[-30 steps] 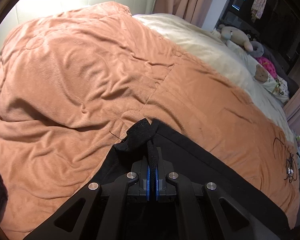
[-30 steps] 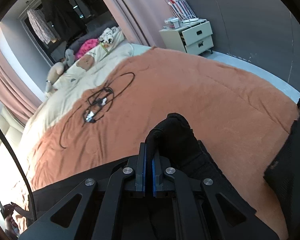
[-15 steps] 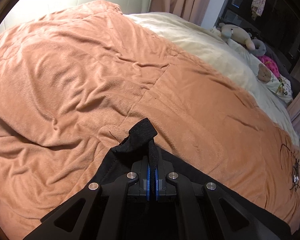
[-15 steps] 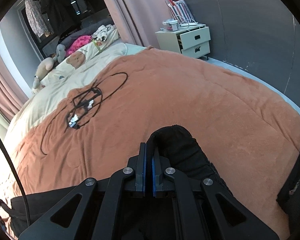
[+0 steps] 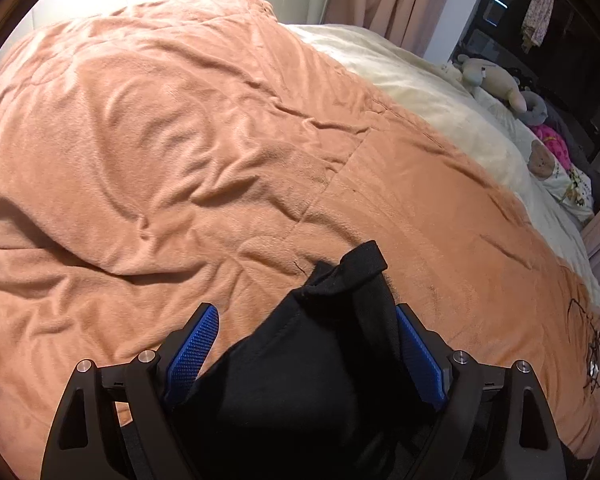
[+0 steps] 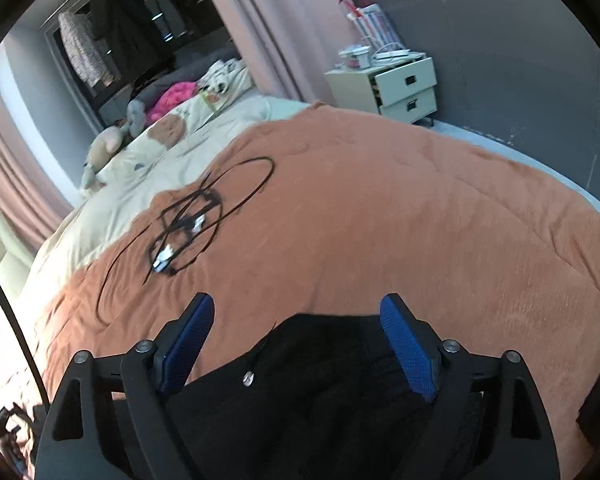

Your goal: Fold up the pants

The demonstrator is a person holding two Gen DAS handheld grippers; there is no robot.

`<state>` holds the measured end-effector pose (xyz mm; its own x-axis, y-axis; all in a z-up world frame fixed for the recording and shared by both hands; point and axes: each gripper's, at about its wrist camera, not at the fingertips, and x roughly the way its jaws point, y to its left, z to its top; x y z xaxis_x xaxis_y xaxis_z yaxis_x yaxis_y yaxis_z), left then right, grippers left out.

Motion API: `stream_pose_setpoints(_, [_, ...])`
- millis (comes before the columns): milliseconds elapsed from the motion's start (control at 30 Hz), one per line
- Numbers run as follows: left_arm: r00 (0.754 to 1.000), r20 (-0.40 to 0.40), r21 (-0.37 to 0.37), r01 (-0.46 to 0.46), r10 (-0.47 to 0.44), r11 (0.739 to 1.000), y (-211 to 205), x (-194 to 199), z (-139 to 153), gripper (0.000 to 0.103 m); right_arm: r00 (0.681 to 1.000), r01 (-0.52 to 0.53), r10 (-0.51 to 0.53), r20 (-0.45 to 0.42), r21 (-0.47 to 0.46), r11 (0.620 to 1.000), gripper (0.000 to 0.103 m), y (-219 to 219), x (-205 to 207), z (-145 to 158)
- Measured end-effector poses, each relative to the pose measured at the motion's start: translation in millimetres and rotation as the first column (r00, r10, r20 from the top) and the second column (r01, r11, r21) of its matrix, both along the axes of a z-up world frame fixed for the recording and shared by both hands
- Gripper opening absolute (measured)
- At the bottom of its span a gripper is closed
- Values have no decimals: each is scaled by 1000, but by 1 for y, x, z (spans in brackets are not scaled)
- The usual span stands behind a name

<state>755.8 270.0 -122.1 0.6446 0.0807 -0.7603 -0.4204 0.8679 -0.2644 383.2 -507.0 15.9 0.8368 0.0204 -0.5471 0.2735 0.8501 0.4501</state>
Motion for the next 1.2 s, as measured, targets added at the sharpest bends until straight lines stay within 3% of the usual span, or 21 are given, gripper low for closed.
stream_pose_setpoints(233, [999, 39, 14, -13, 12, 1000, 14, -28, 31, 89, 995, -89, 90, -34, 18, 996, 84, -2, -41, -9])
stream_pose_setpoints(500, [1000, 20, 8, 8, -8, 1000, 22, -76, 48, 89, 982, -178, 178, -68, -1, 984, 84, -11, -92, -1])
stream_pose_setpoints(633, [1000, 0, -19, 28, -28, 999, 24, -109, 43, 76, 980, -186, 181, -88, -55, 981, 84, -13, -118, 5])
stream_pose_setpoints(933, [999, -40, -110, 21, -26, 994, 23, -155, 17, 43, 975, -194, 195, -104, 22, 981, 84, -25, -166, 4])
stream_pose_setpoints(1200, [997, -79, -194, 5, -21, 981, 16, -156, -25, 38, 972, -187, 199, -122, 99, 977, 84, -38, -187, -16])
